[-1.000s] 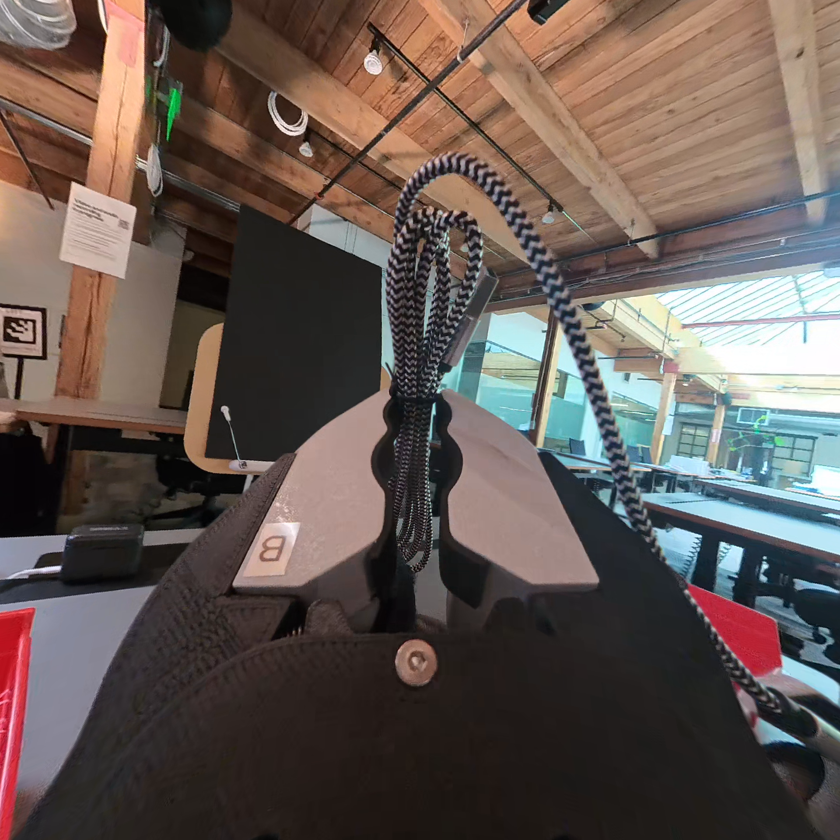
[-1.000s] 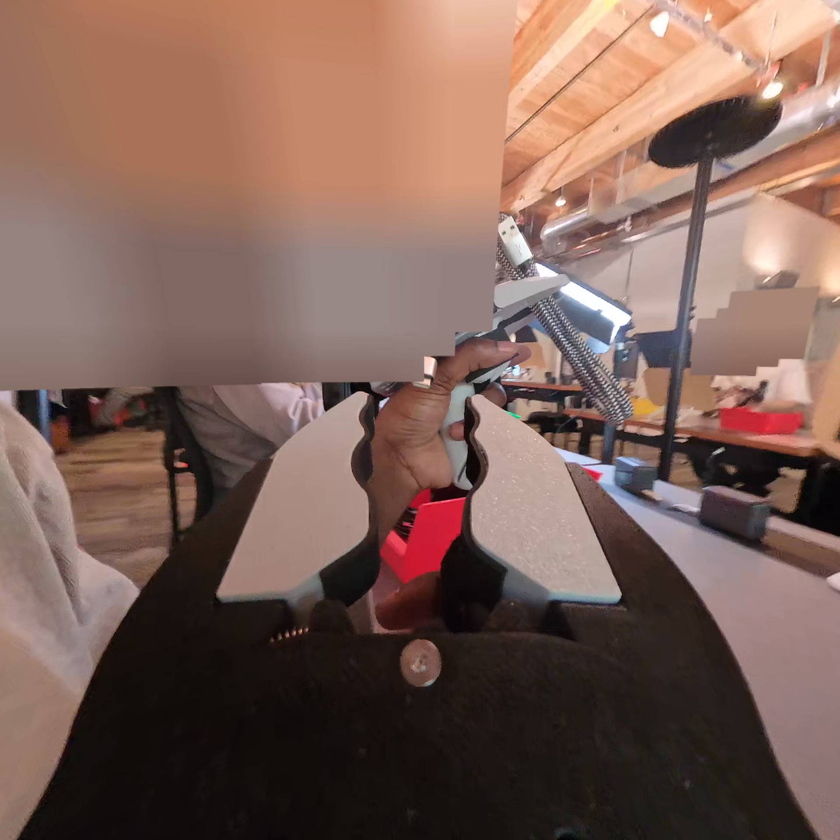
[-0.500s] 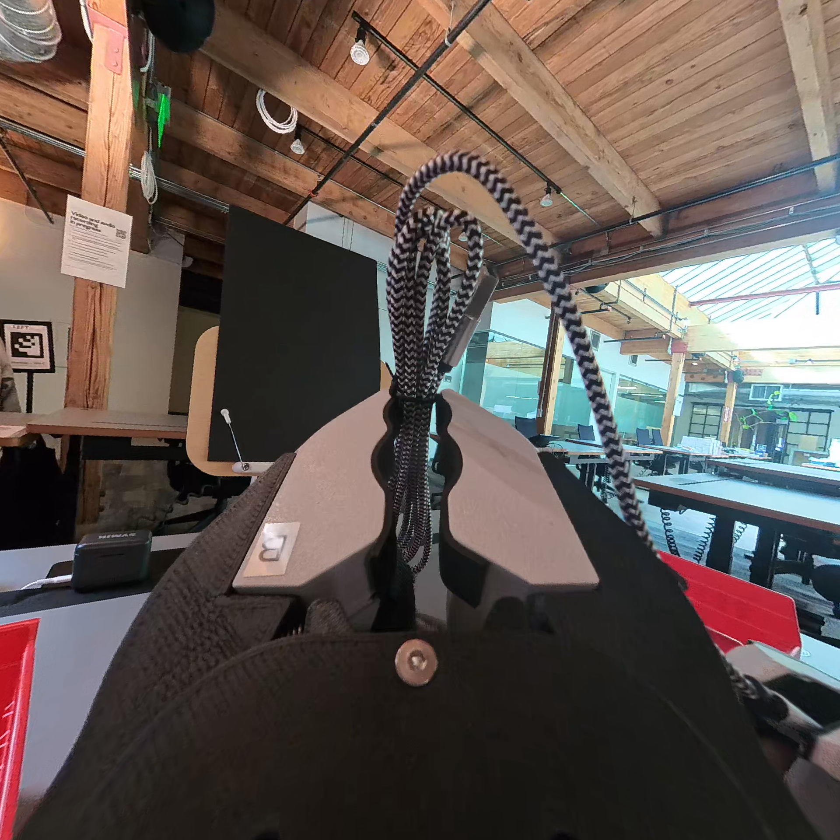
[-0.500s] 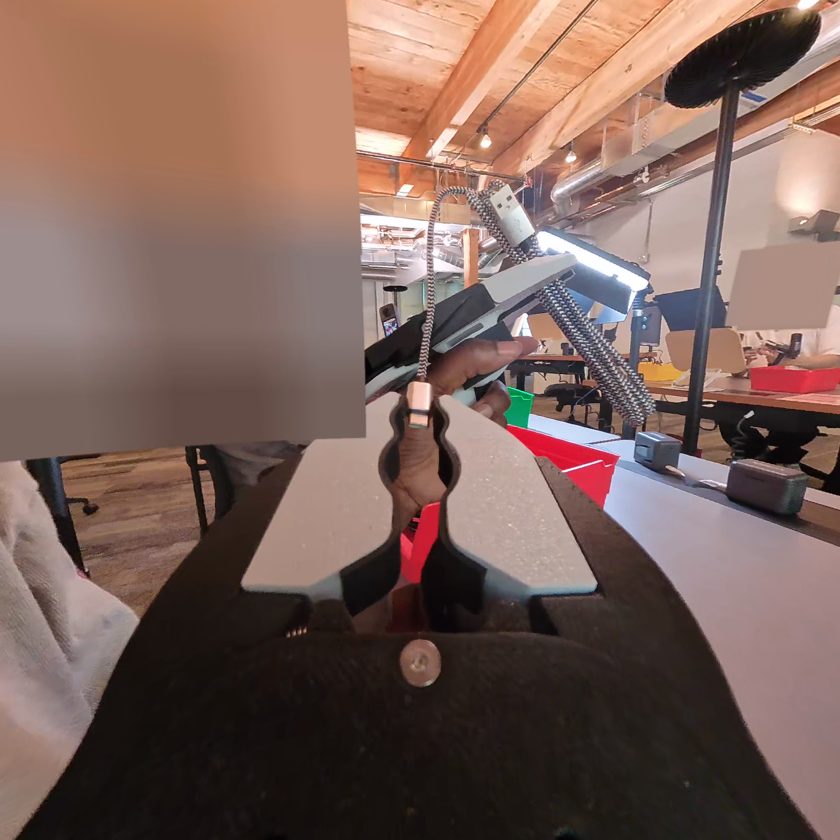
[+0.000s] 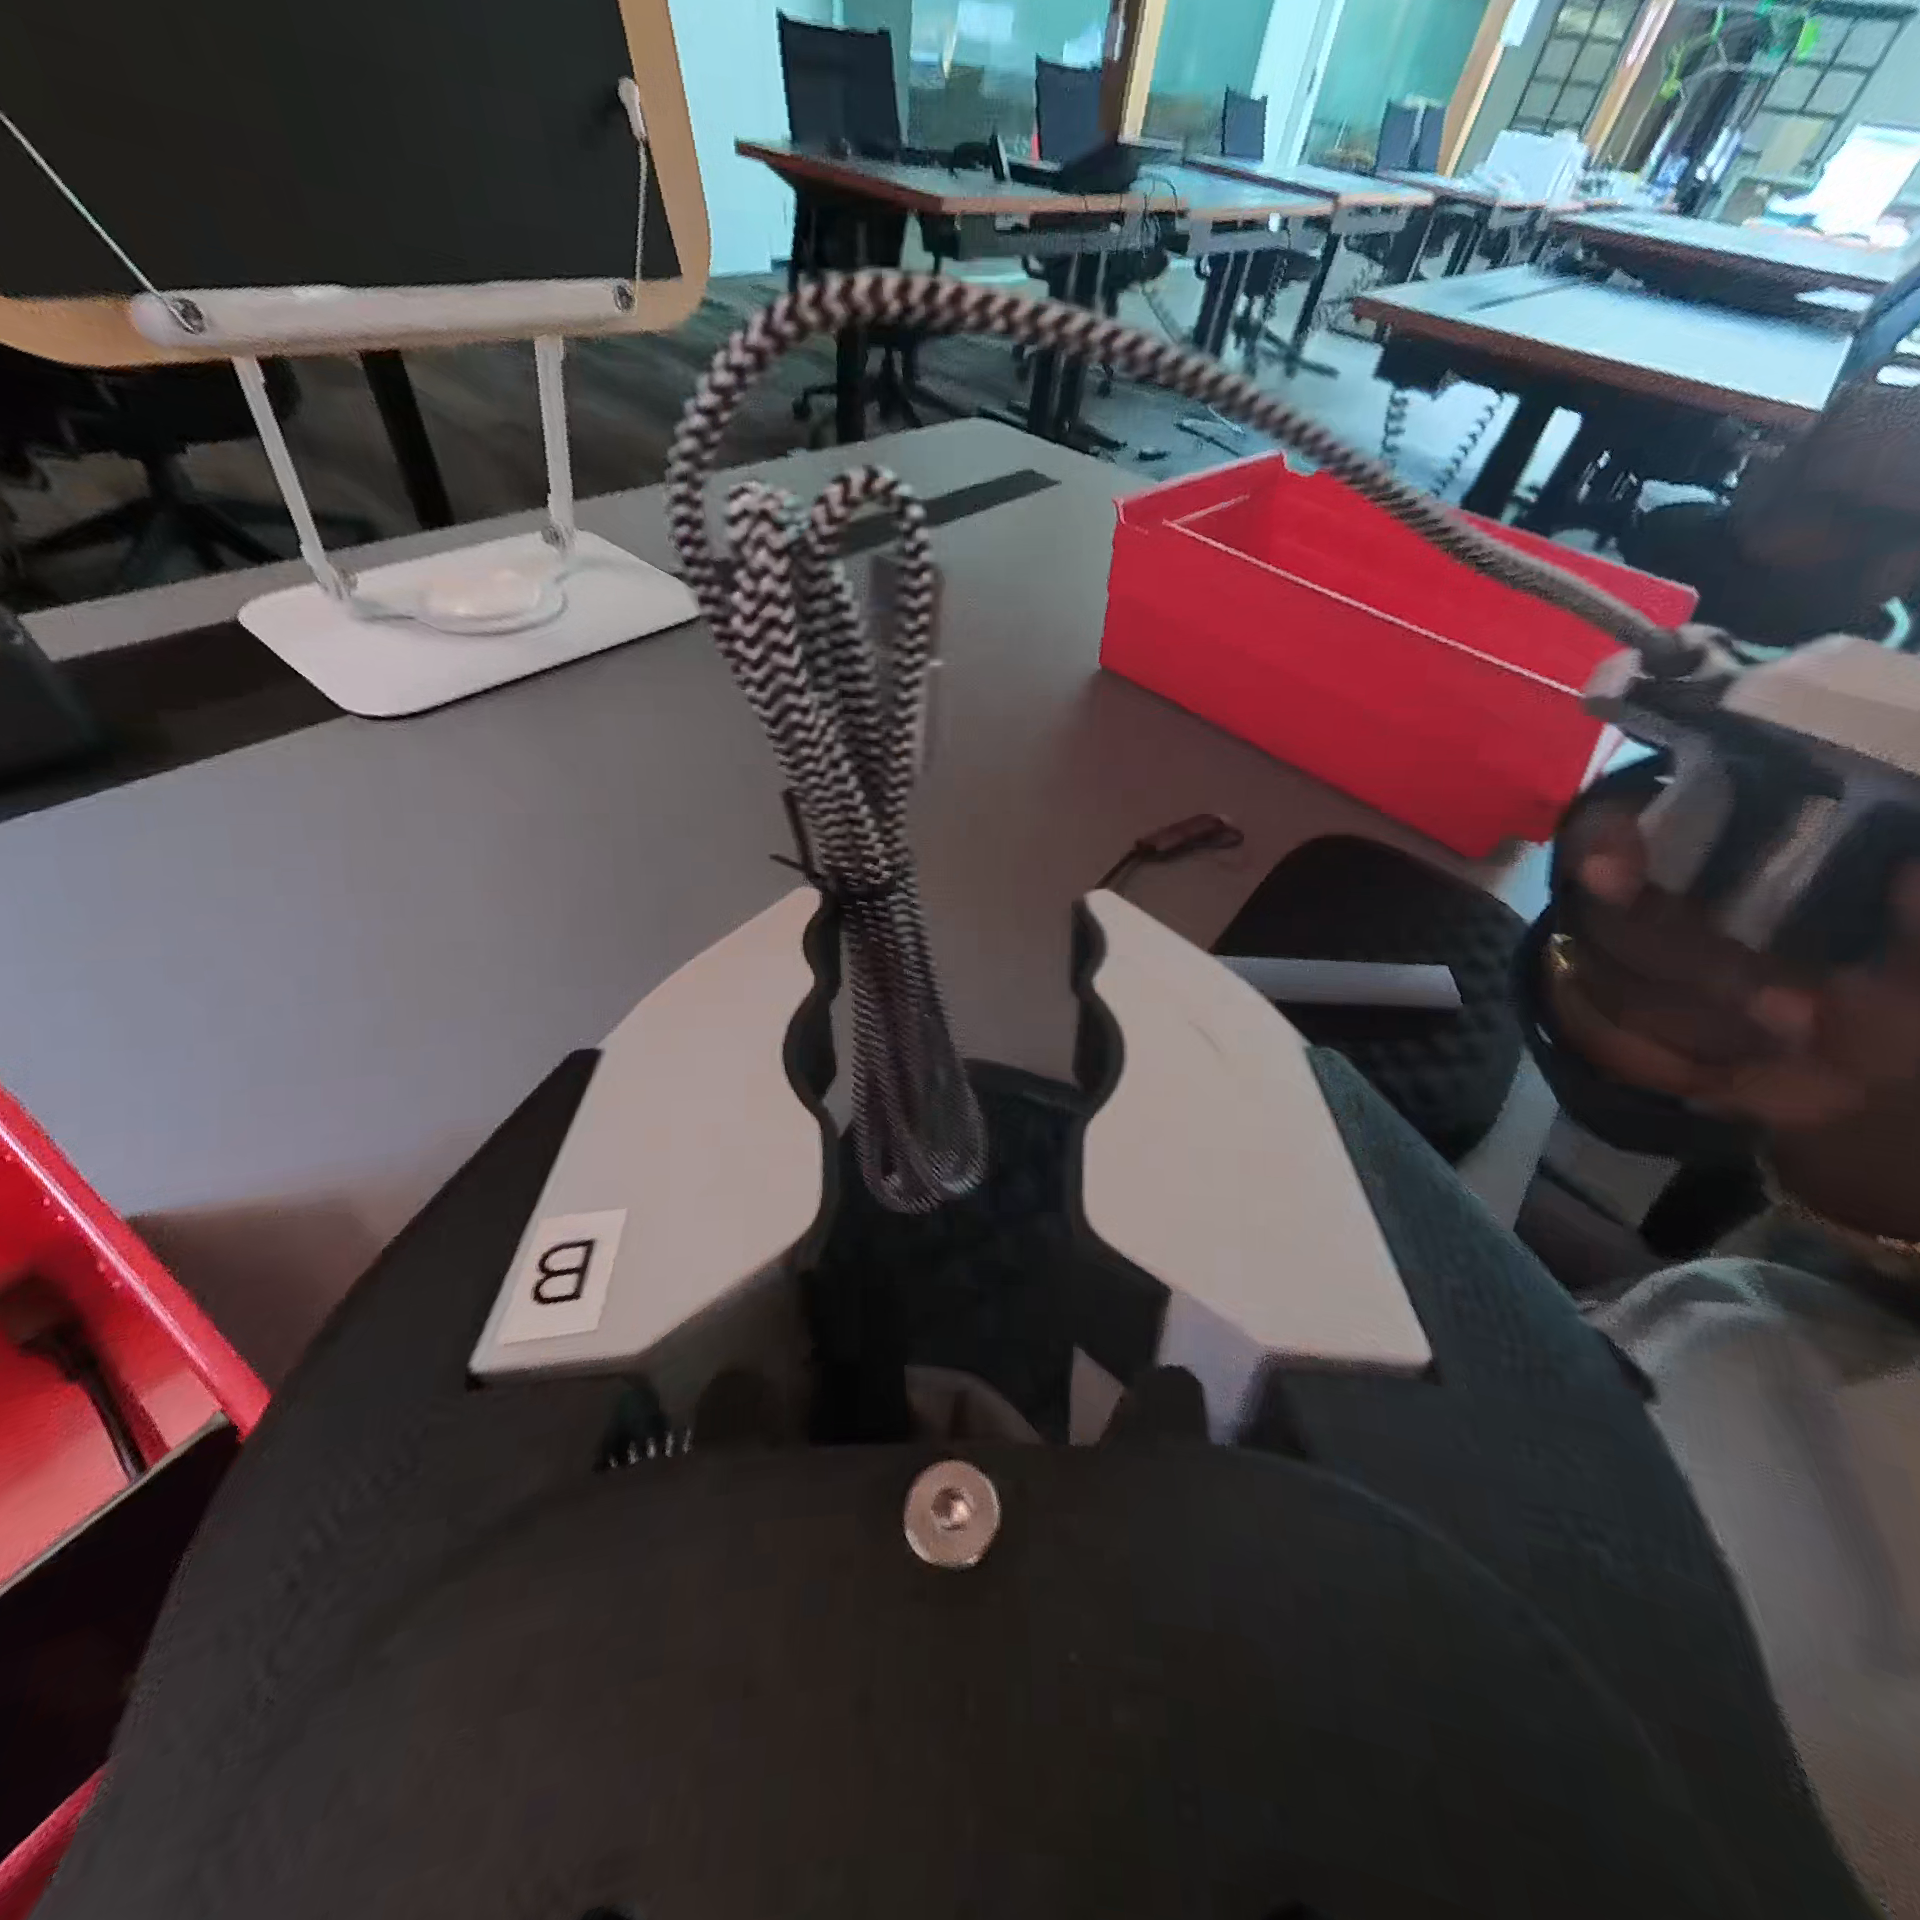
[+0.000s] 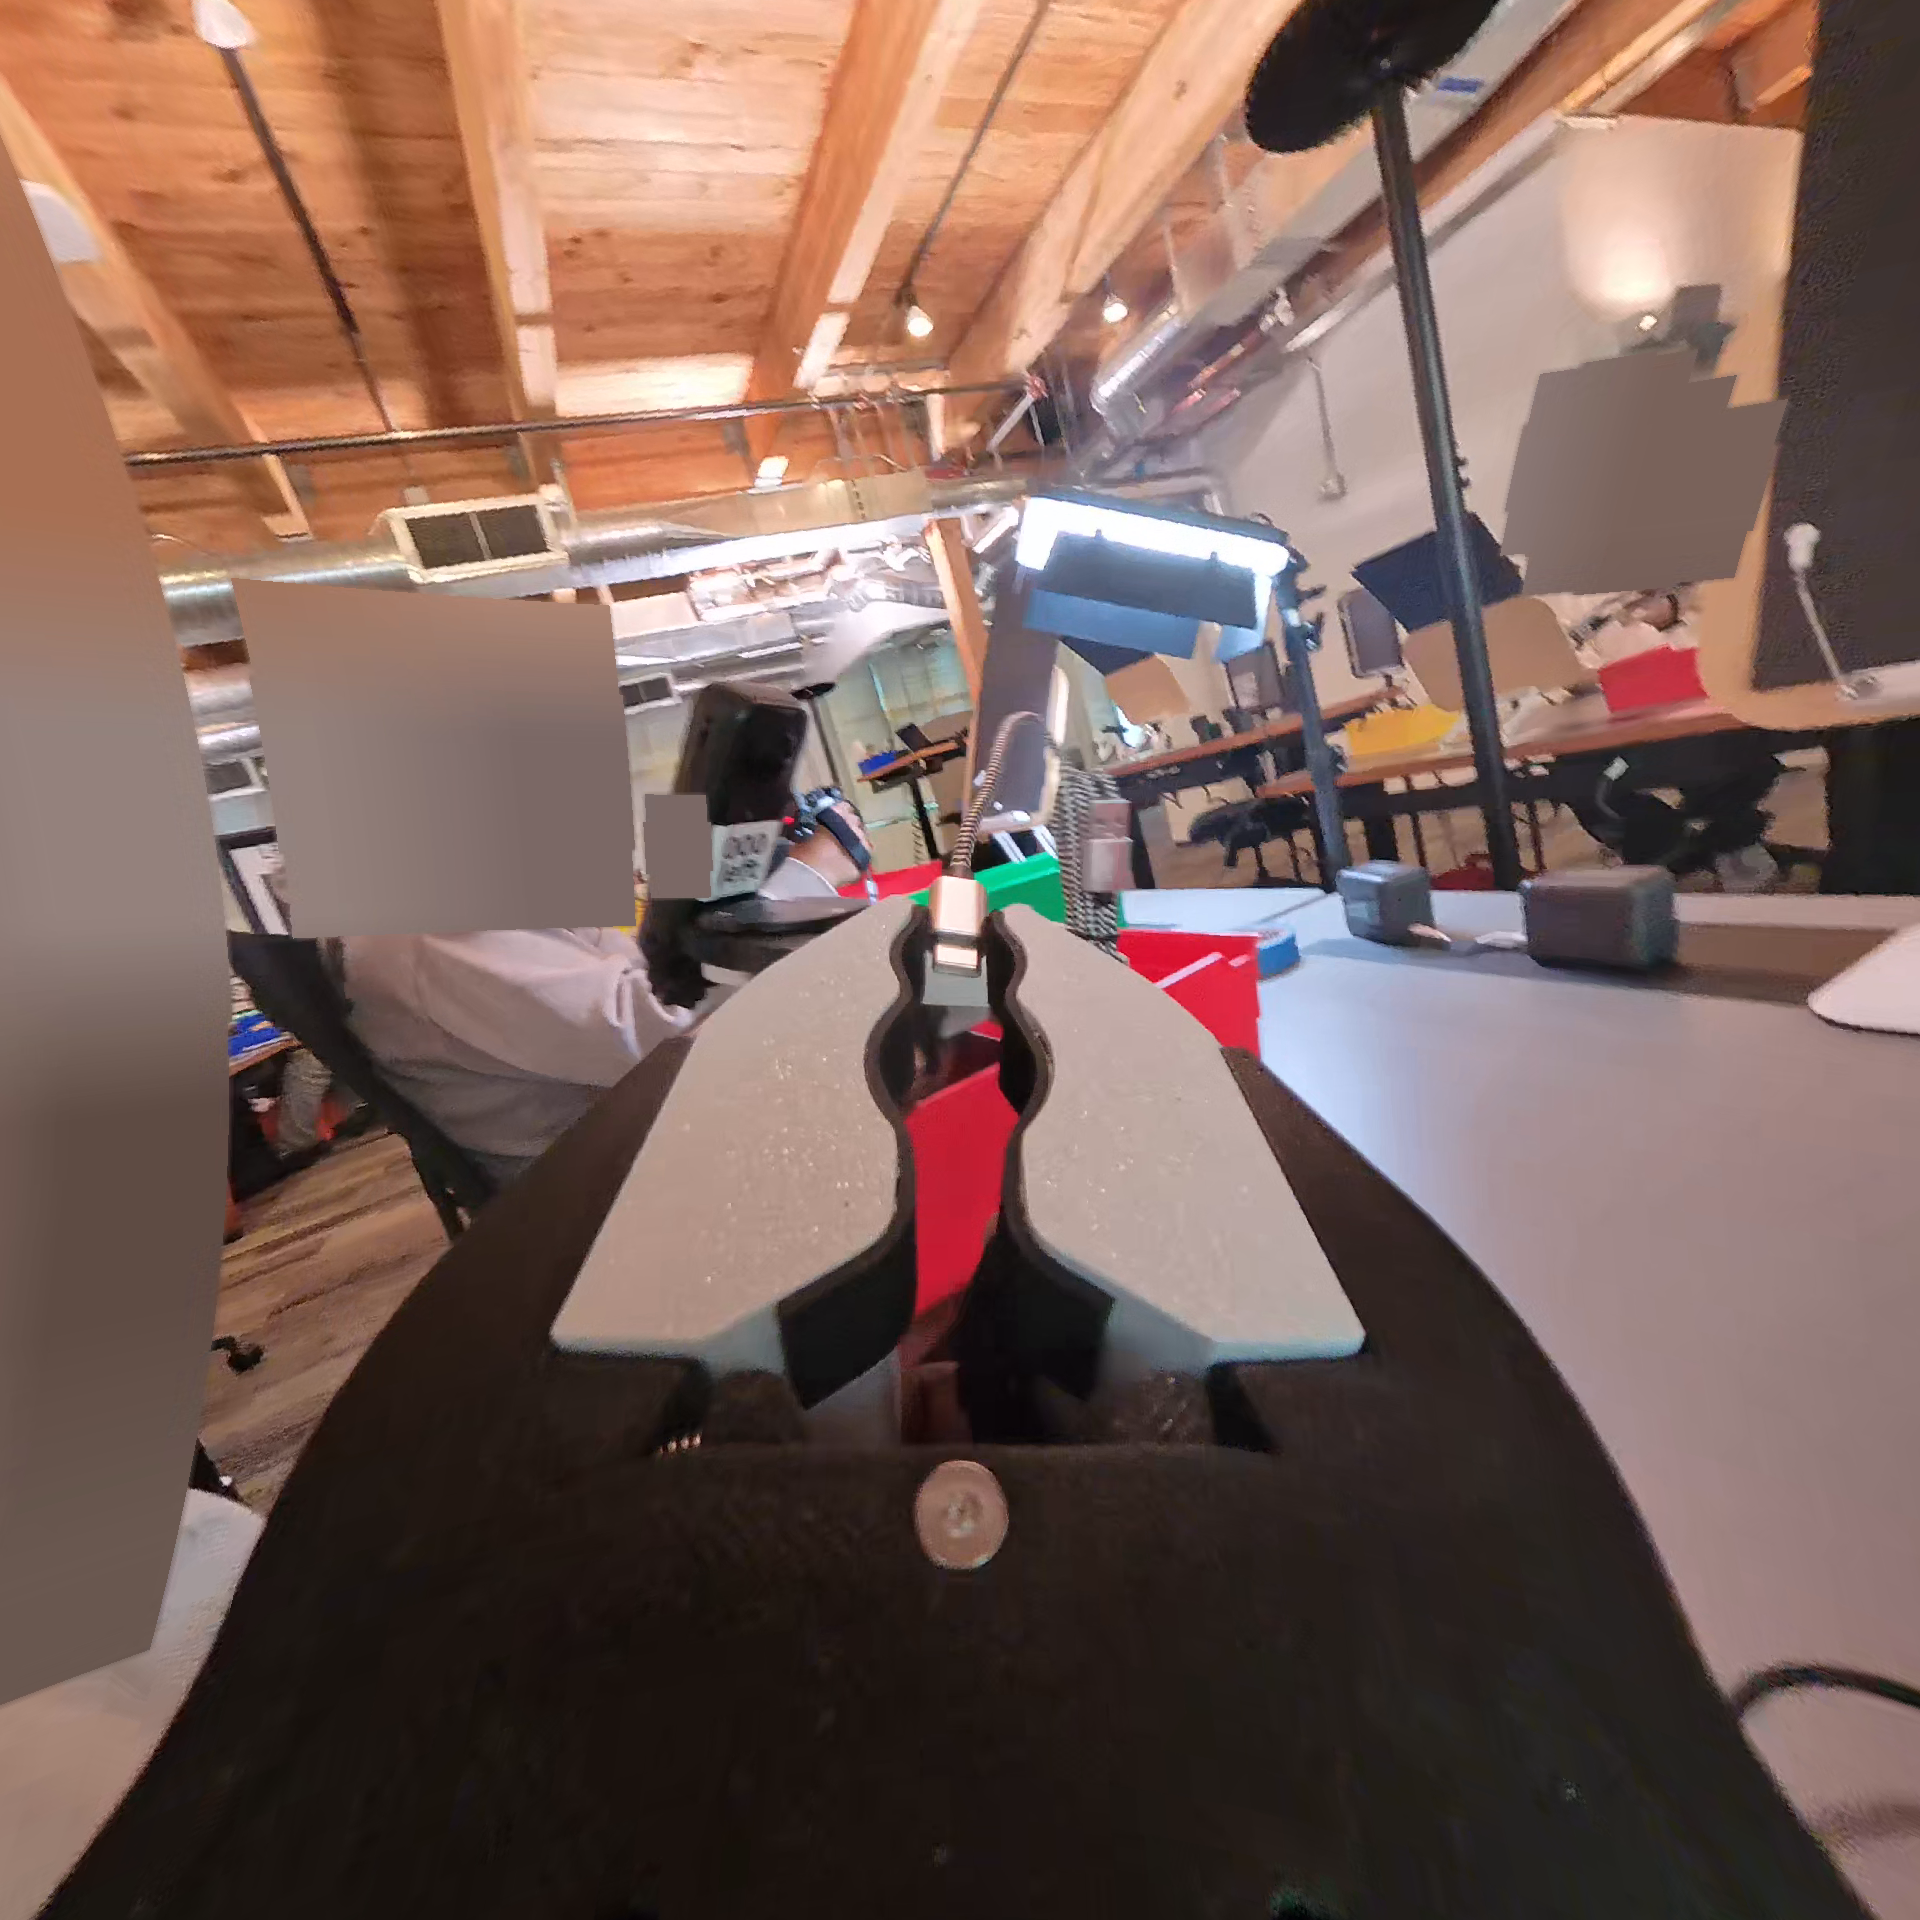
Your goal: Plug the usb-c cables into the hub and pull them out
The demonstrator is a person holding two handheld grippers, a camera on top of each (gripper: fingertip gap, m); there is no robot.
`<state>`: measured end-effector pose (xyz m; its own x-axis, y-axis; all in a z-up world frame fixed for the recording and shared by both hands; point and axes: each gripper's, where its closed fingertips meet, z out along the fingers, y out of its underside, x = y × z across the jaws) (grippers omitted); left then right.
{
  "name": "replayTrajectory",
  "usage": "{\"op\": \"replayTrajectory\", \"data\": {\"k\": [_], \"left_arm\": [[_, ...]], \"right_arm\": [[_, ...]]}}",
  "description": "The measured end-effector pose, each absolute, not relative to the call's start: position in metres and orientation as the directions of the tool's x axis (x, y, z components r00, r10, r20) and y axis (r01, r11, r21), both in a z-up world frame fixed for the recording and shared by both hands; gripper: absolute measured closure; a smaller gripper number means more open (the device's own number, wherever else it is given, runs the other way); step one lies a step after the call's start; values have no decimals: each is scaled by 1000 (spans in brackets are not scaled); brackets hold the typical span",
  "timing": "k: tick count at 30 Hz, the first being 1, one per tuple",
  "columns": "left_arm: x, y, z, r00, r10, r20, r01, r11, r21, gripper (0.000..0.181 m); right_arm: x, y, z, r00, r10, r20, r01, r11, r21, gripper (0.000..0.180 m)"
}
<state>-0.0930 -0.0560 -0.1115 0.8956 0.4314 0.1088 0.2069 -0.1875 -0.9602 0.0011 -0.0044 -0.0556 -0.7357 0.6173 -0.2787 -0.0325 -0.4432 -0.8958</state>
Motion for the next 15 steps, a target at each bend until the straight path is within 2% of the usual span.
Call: {"op": "replayTrajectory", "data": {"k": [4,6,9,12,15], "left_arm": [[-82,-59,-118,909,413,61,187,-273,-944,123],[-68,-56,-111,929,368,53,164,-278,-947,122],[-69,-63,-112,905,424,-31,129,-343,-930,122],[-47,-47,-83,958,284,24,76,-173,-982,128],[-31,-32,-59,983,98,157,154,31,-988,130]], "right_arm": [[-13,9,-69,-679,663,-314,-5,-432,-902,169],[-19,15,-74,-651,678,-340,10,-441,-898,170],[-24,19,-84,-630,679,-378,50,-450,-892,170],[-25,18,-89,-638,665,-388,66,-455,-888,170],[-21,19,-82,-673,644,-364,44,-456,-889,169]]}}
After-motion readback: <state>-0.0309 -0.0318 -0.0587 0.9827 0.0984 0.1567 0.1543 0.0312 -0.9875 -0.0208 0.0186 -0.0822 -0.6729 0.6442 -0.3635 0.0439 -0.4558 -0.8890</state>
